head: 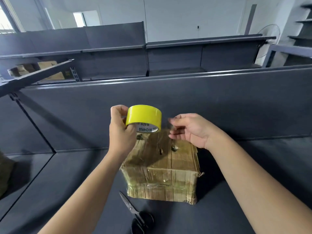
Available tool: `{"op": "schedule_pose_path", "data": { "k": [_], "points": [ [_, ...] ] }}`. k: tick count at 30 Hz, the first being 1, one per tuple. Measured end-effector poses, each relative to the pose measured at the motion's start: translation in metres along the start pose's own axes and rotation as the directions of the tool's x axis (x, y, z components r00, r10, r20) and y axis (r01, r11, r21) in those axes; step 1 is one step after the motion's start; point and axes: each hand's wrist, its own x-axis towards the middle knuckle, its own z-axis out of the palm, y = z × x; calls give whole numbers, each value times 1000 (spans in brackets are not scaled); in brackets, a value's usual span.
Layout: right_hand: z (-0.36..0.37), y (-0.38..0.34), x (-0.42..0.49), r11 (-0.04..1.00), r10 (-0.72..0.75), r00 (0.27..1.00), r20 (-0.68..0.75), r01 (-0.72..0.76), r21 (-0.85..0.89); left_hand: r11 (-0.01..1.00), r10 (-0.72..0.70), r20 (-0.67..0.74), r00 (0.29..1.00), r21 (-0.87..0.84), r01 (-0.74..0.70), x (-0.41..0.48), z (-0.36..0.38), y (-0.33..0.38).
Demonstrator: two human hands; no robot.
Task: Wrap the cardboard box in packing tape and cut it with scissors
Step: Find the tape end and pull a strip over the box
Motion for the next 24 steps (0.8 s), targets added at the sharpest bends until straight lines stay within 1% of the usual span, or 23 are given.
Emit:
{"op": "schedule_pose_path", "data": {
  "k": [1, 2, 4, 8, 12, 17, 19, 21, 23, 24],
  "points": [
    [0, -1, -2, 1000, -7, 1000, -31, 7, 7, 999, 2, 19, 1000, -53, -1, 4, 4, -2],
    [-1, -1, -4, 1000, -11, 998, -59, 11, 4, 997, 13, 35, 999, -72, -10, 9, 8, -4],
    [-3, 0, -8, 1000, -9, 995, -104, 8, -11, 998, 54, 66, 996, -43, -51, 16, 13, -9],
    [-4, 13, -13, 999, 18, 980, -198, -27, -43, 993, 117, 176, 977, -5, -117, 19, 24, -17],
    [-14, 21, -25, 998, 30, 962, -270, -46, -52, 988, 135, 201, 970, 45, -147, 23, 14, -28],
    [-22, 19, -37, 988, 53, 950, -307, -95, -123, 942, 269, 270, 924, 124, -311, 29, 0, -36],
    [-23, 14, -40, 984, 38, 942, -335, -93, -149, 889, 370, 272, 888, 173, -424, 34, -8, -38],
    [-22, 7, -44, 980, 2, 936, -351, -72, -186, 859, 434, 245, 867, 176, -480, 41, -18, -39],
    [-17, 3, -47, 976, -26, 933, -358, -53, -211, 888, 418, 183, 890, 123, -442, 44, -24, -37],
    [-13, 3, -47, 976, -34, 933, -358, -47, -213, 931, 351, 130, 927, 63, -361, 43, -24, -34]
  ]
}}
